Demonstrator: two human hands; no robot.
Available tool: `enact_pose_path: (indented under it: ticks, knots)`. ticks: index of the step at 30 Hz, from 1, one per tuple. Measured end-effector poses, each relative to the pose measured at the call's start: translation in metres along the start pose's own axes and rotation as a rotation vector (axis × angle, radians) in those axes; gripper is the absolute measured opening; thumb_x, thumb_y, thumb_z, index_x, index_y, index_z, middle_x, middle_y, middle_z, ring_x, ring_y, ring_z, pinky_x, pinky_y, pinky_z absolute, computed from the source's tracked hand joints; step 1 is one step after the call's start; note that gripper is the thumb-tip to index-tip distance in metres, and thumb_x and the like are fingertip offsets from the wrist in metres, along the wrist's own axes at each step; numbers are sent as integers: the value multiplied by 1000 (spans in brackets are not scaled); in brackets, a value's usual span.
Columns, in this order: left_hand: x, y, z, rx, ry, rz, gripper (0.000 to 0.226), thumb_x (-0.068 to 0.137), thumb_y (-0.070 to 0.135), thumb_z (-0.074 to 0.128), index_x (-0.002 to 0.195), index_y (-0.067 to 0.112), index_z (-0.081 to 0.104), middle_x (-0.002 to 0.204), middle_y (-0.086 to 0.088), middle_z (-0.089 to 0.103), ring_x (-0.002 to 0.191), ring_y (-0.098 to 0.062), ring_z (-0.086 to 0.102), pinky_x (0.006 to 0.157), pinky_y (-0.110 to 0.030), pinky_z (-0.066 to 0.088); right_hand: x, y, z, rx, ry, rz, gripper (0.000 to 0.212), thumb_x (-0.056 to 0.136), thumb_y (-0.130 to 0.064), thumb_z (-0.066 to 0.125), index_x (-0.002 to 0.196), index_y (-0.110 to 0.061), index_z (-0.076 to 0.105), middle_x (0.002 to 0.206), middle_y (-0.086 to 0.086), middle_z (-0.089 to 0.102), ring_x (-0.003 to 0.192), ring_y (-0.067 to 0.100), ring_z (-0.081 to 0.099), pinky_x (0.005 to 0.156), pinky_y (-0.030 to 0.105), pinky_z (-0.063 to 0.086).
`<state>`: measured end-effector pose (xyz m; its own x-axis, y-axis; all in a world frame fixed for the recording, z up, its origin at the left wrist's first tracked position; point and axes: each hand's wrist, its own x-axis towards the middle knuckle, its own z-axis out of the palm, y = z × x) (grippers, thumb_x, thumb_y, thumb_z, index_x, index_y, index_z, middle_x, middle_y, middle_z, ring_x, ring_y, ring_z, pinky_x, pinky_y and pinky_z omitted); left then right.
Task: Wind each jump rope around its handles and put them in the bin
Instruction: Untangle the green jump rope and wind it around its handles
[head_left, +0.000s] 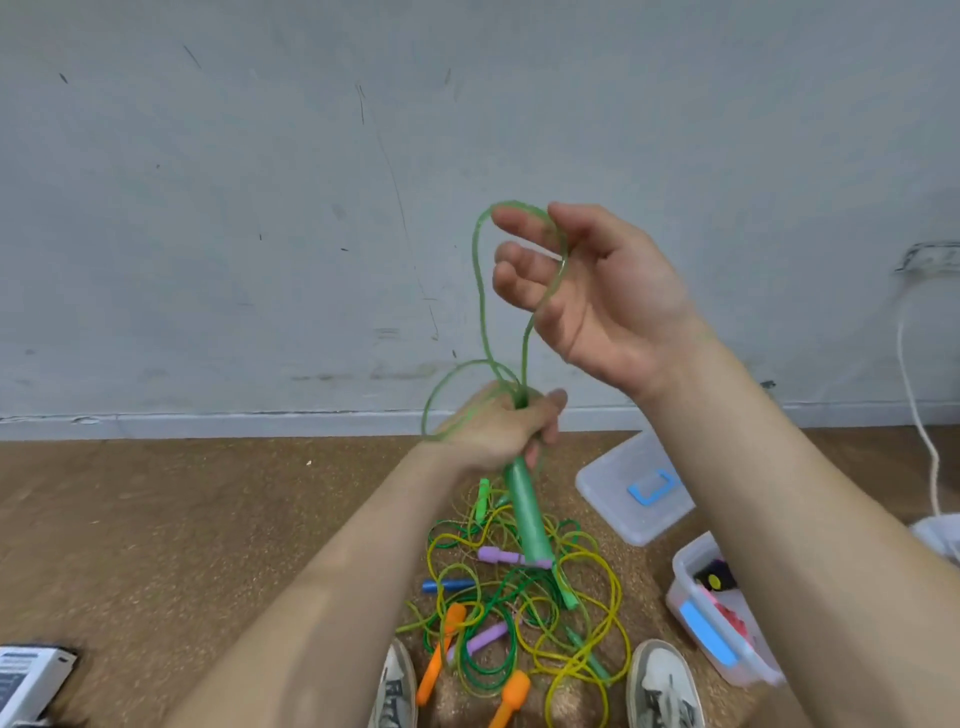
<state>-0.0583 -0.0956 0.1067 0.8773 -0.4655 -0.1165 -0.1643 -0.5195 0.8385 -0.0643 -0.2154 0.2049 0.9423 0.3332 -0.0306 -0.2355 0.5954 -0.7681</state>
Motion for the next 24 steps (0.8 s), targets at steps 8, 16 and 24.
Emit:
enact_pose_path:
  ticks: [8,16,24]
  knots:
    - [-26,36,-58,-1222,39,308,55,101,42,31,51,21,39,36,0,34,37,-11,26,37,-20,24,-1,100,-63,-418,77,281,45,79,6,50,118,-15,56,113,1,64,100,13,57,65,25,47]
    - [-51,13,-115,-1388,332,368,52,100,45,36,54,23,49,40,5,34,41,-9,24,39,-20,19,-15,145,-83,-1151,-124,633,27,103,-15,40,82,-7,56,72,6,65,57,12,64,44,17,46]
    - [-51,-16,-67,-149,-54,122,37,98,41,37,114,23,65,46,4,50,46,-8,40,47,-22,28,32,19,35,-313,120,-101,25,101,-5,43,81,-2,57,54,4,62,44,9,59,46,16,51]
